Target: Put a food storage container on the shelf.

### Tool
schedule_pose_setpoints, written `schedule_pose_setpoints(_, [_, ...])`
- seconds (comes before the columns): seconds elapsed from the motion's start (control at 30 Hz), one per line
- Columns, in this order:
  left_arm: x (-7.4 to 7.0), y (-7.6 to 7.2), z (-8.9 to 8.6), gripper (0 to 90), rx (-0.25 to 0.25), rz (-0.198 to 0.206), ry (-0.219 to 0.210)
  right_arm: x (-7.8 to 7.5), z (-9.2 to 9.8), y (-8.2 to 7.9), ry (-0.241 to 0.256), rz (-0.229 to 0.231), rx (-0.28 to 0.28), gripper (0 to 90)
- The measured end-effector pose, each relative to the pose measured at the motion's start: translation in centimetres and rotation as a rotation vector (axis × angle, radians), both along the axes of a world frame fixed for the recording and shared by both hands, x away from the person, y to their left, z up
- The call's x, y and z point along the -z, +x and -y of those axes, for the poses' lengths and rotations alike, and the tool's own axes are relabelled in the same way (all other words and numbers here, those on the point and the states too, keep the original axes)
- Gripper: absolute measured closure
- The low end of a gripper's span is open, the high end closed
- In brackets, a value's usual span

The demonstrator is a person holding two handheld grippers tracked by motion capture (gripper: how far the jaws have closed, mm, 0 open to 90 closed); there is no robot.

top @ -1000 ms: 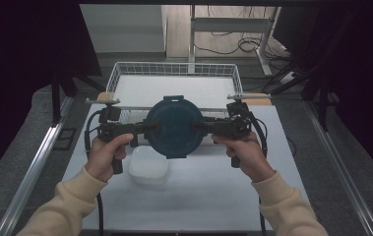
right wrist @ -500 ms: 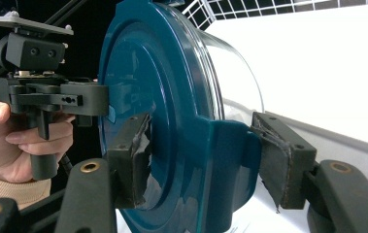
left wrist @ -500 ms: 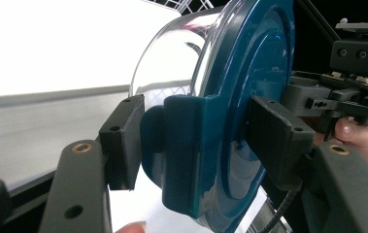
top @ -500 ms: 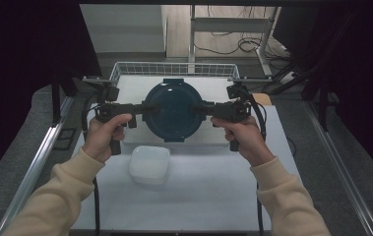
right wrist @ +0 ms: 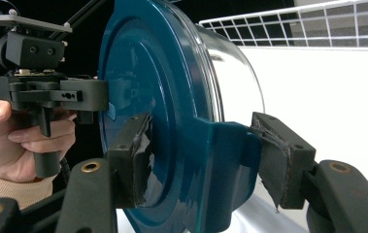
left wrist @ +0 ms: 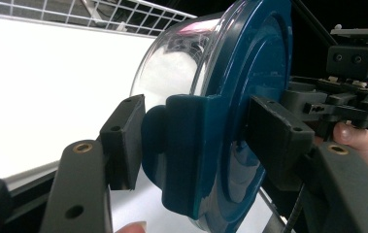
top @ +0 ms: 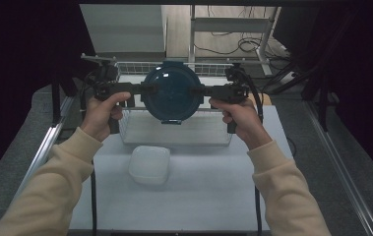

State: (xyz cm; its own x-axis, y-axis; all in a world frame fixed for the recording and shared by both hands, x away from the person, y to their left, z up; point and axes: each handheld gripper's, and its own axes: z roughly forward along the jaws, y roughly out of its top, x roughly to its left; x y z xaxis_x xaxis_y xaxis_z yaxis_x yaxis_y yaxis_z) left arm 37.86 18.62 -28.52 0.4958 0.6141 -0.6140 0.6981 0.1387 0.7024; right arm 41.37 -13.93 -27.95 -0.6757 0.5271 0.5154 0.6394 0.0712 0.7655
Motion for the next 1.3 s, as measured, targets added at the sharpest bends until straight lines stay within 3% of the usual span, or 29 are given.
schedule_pose_setpoints(0.27, [-0.2, 1.9, -0.5, 41.0, -0.005, 0.004, -0.011, -0.7, -0.5, 1.9, -0.012, -0.014, 0.002, 41.9])
schedule_pose_setpoints(0.5, [0.1, 4.4, -0.6, 40.9, 0.002, -0.026, -0.039, -1.3, -0.7, 4.1, -0.035, -0.020, 0.007, 41.8])
schedule_pose_setpoints(0.7, [1.2, 6.8, 0.1, 40.9, 0.015, -0.042, -0.023, 0.1, -0.1, 6.1, -0.026, -0.060, 0.026, 41.8])
schedule_pose_setpoints(0.9, [3.0, 8.4, 0.1, 40.8, 0.010, -0.090, -0.051, 1.6, 0.1, 7.6, -0.029, -0.105, 0.046, 41.7])
schedule_pose_setpoints(1.07, [3.4, 9.2, -0.1, 40.9, -0.002, -0.108, -0.079, 1.9, 0.0, 8.2, -0.013, -0.109, 0.065, 41.8])
schedule_pose_setpoints(1.3, [3.9, 10.5, 0.1, 40.8, -0.048, -0.163, -0.119, 2.3, -0.1, 9.4, 0.003, -0.174, 0.097, 40.2])
